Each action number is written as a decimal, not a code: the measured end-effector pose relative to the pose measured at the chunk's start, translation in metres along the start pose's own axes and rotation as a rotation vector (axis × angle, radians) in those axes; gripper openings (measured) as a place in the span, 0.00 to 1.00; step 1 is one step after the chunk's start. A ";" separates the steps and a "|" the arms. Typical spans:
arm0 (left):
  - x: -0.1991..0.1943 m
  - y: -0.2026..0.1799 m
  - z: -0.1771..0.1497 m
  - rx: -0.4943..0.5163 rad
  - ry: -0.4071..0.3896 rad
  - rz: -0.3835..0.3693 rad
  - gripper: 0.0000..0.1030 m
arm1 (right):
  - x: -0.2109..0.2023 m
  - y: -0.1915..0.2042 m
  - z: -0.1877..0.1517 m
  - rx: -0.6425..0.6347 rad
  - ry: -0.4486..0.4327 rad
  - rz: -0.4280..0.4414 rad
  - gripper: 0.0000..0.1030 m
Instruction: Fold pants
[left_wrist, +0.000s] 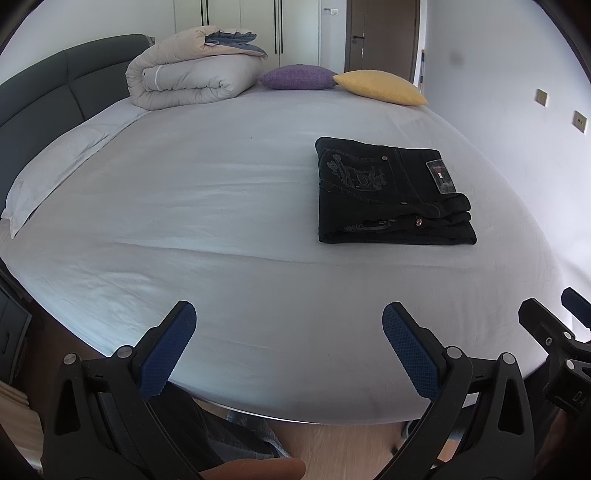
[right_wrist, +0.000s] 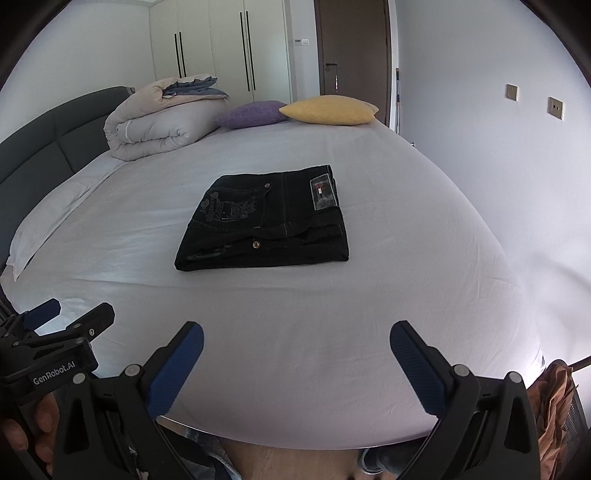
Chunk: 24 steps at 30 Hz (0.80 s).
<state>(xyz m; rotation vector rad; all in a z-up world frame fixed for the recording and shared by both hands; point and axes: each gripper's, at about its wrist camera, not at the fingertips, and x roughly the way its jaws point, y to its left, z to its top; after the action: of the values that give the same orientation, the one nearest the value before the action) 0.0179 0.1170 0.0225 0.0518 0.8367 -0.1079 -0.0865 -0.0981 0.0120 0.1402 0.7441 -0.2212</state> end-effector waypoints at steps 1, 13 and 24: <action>0.000 0.000 0.000 0.000 0.001 -0.001 1.00 | 0.000 0.000 0.000 0.000 0.000 0.000 1.00; 0.001 0.002 -0.001 -0.002 0.005 -0.007 1.00 | 0.000 0.002 -0.001 -0.004 0.002 0.004 1.00; 0.002 0.002 -0.001 0.000 0.008 -0.008 1.00 | 0.000 0.003 -0.001 -0.003 0.003 0.005 1.00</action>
<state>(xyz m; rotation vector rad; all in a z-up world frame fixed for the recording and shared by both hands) 0.0184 0.1185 0.0201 0.0484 0.8453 -0.1154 -0.0867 -0.0952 0.0116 0.1399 0.7465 -0.2155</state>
